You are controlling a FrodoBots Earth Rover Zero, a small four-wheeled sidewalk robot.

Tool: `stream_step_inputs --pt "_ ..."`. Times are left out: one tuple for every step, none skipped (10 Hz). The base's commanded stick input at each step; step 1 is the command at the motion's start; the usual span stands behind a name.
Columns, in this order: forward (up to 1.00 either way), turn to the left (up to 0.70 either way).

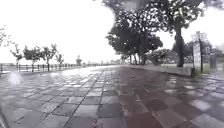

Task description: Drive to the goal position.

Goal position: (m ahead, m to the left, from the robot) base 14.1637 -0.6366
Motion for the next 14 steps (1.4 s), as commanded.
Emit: stream_step_inputs --pt "1.00 0.01" --pt "1.00 0.01" --pt "1.00 0.01" --pt "1.00 0.01" --pt "1.00 0.01" --pt "1.00 0.01" --pt "1.00 0.01" --pt "1.00 0.01" --pt "1.00 0.01" --pt "1.00 0.01" --pt "1.00 0.01" --pt "1.00 0.01" --pt "1.00 0.01" --pt "1.00 0.01"
